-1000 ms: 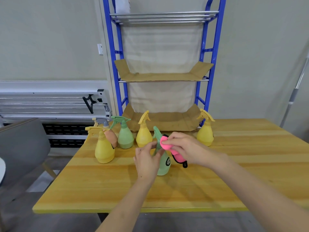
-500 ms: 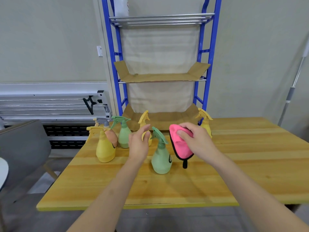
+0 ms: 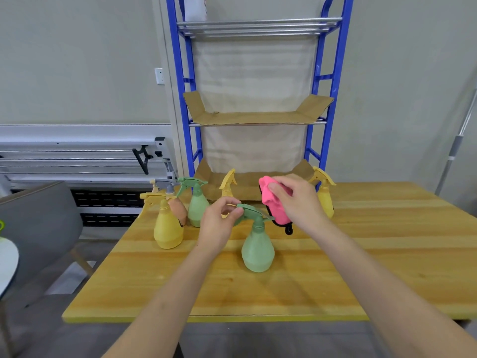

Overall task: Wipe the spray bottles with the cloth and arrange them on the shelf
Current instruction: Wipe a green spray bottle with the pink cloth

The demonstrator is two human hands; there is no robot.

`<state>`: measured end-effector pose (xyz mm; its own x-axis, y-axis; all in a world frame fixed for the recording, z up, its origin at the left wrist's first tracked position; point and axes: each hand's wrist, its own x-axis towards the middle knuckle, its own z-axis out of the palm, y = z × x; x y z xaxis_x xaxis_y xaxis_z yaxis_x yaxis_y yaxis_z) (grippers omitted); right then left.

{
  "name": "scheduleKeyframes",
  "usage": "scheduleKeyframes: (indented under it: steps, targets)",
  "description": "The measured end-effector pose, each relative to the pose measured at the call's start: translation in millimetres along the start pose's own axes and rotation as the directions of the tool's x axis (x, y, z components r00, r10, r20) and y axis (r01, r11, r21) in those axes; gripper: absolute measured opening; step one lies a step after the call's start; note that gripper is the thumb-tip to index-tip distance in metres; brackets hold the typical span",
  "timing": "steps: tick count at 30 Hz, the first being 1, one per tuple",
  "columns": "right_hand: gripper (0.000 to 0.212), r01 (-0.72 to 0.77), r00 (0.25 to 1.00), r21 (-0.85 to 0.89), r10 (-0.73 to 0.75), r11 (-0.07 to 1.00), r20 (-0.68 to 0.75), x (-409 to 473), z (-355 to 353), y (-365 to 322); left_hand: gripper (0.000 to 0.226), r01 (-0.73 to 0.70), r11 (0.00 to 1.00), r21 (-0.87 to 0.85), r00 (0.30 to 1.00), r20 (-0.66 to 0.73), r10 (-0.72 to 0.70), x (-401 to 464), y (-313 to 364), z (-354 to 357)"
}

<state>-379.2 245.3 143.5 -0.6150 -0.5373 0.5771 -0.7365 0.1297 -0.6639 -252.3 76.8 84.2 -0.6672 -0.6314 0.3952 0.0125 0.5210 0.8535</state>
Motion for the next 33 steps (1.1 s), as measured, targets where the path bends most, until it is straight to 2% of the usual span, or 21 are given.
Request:
scheduleKeyframes:
  steps: [2,5,8,11,16,19,22,26,29,33]
  targets:
    - [0.022,0.065,0.994,-0.033,-0.061,0.997,0.090,-2.3,10.8,0.0,0.011,0.003,1.000,-0.009,1.000,-0.017,-0.003,-5.4,1.9,0.9]
    - [0.026,0.115,0.965,-0.136,-0.078,0.984,0.250,-11.6,28.5,8.5,0.006,-0.013,0.999,-0.047,0.999,-0.044,0.011,-13.0,4.8,1.8]
    - [0.027,0.155,0.942,-0.180,-0.090,0.971,0.325,-17.2,29.4,16.5,0.004,-0.021,0.996,-0.091,0.998,-0.060,0.016,-16.3,5.4,0.9]
    - [0.029,0.198,0.933,-0.250,-0.105,0.948,0.343,-17.5,27.3,13.7,0.002,-0.020,0.995,-0.096,0.998,-0.062,0.014,-17.5,9.1,2.1]
    - [0.040,0.223,0.952,-0.469,-0.087,0.855,0.294,-22.2,34.9,3.1,0.004,-0.016,0.995,-0.096,0.998,-0.066,0.009,-19.9,9.6,3.6]
    - [0.038,0.228,0.944,-0.439,-0.088,0.869,0.317,-23.0,35.6,6.5,0.004,-0.018,0.998,-0.055,0.999,-0.043,0.015,-19.2,10.9,2.5]
    - [0.030,0.206,0.908,-0.303,-0.067,0.931,0.413,-17.7,30.5,15.3,0.003,-0.037,0.999,0.020,0.999,-0.026,0.038,-17.4,8.8,1.7]
    - [0.032,0.121,0.858,-0.156,-0.024,0.980,0.512,-9.5,19.3,18.0,0.005,-0.064,0.996,0.056,0.997,-0.037,0.066,-18.2,8.6,3.1]
    - [0.025,0.137,0.893,-0.211,-0.028,0.968,0.448,-11.2,22.4,15.3,0.005,-0.046,0.997,0.065,0.997,-0.060,0.050,-20.0,10.6,4.9]
    - [0.040,0.169,0.972,-0.522,-0.055,0.836,0.227,-24.0,37.7,12.6,0.006,-0.051,0.997,0.052,0.995,-0.082,0.055,-21.3,12.5,5.7]
